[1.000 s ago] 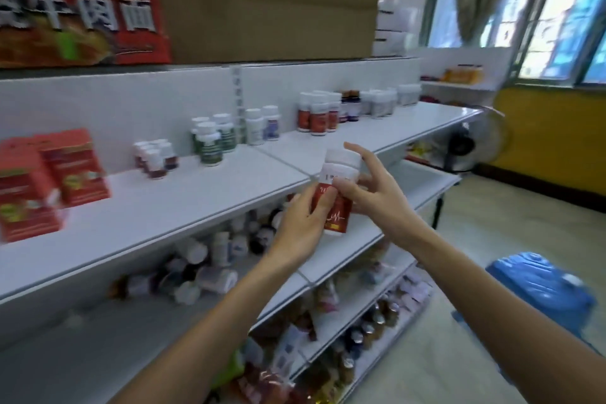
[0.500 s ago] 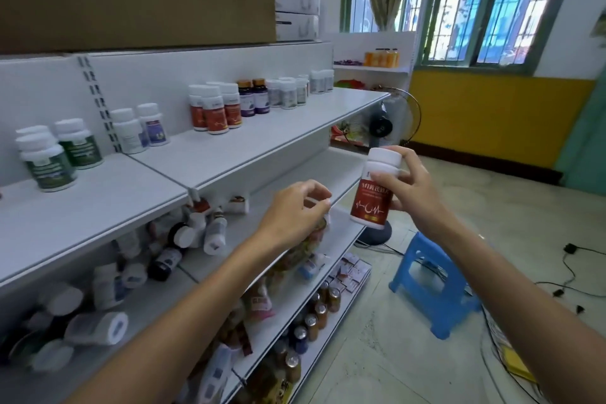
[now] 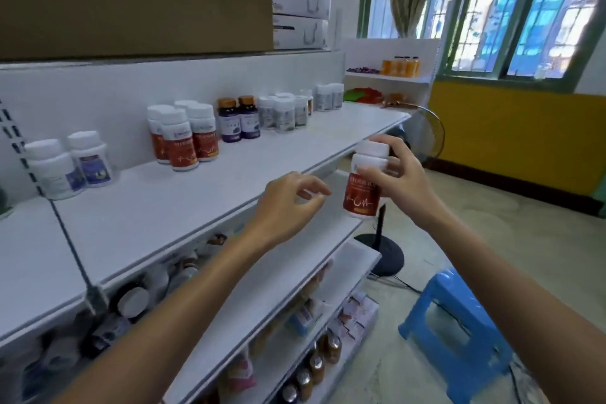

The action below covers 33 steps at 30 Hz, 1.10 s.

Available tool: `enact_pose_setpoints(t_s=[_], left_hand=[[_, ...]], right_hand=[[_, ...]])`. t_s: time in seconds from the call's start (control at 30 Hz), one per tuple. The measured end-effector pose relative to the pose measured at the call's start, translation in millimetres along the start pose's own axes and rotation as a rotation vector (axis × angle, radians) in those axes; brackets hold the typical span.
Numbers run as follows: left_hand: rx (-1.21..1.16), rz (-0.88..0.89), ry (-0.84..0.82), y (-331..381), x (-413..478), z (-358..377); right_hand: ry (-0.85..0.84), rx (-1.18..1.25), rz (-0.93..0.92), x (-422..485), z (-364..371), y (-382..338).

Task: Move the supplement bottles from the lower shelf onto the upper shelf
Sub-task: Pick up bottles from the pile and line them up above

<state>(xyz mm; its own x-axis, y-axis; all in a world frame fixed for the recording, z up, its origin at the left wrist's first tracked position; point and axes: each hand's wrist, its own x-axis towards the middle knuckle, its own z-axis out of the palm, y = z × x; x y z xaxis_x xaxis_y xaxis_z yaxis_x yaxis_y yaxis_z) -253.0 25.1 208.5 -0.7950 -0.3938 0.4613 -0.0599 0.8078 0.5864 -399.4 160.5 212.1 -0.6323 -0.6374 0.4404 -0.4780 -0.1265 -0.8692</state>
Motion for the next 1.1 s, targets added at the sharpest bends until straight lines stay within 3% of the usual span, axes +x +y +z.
enact_pose_setpoints(t_s=[0.27,0.47,0.67,0.9,1.1], left_hand=[[0.114,-0.114,0.027,-46,21,-41],[0.315,-0.321,0.272,-86,3,-65],[0.52,-0.504,0.218,-98,0,-61],[0.654,-0.636,0.162,-88,2,-53],[0.673,-0.792,0.385,-79,4,-40]], right_hand=[[-0.331,0.118,-0.143,98,53,-7],[-0.55,0.199,-0.322,154,137,1],[-0.812,0.178,-0.425,179,203,19],[-0.8,0.176,-0.526,193,225,30],[-0.742,0.138,-0.543,191,233,31]])
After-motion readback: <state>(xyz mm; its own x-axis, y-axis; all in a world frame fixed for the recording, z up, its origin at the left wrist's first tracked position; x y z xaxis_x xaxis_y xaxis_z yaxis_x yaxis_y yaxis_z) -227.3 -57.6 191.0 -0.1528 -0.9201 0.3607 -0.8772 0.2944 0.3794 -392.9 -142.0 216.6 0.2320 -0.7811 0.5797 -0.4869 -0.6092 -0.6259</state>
